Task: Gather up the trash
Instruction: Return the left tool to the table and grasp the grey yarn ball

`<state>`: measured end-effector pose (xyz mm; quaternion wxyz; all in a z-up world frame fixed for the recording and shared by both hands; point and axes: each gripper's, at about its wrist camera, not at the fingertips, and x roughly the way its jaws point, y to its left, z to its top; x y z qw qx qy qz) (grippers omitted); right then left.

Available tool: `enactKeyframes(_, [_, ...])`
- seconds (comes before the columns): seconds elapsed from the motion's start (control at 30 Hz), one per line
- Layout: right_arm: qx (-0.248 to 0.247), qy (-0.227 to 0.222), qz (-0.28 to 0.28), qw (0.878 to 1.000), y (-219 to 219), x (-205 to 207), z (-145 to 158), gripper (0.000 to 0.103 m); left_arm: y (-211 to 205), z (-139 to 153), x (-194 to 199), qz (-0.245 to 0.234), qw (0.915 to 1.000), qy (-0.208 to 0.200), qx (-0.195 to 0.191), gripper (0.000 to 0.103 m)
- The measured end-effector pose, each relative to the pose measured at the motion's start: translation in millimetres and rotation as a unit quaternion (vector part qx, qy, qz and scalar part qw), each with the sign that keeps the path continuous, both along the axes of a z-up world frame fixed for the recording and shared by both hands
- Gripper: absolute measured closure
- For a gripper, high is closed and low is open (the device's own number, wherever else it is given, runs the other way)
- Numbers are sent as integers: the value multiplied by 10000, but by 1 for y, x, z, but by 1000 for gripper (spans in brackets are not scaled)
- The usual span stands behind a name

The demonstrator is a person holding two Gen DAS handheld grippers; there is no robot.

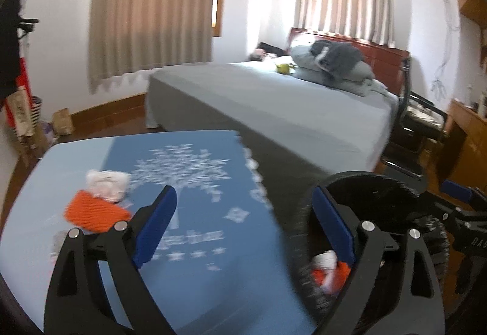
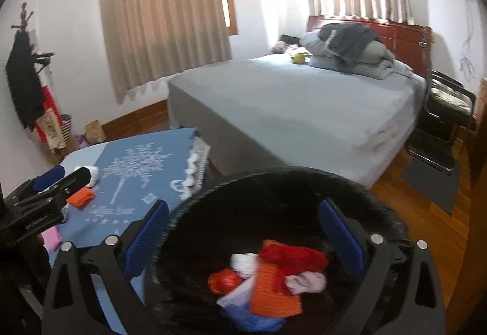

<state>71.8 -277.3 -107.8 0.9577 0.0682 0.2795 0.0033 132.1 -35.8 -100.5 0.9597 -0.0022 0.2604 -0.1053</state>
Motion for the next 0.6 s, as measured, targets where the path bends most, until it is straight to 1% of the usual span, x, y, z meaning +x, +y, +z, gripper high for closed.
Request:
enactKeyframes(0.3, [-22, -15, 610, 9981, 66, 18, -2, 6, 75, -5, -12, 780, 9968, 44, 187, 15])
enactKeyframes(0.6, [-27, 109, 1059, 9943, 125, 36, -14, 6, 147, -17, -16, 1500, 9881, 185, 285, 15])
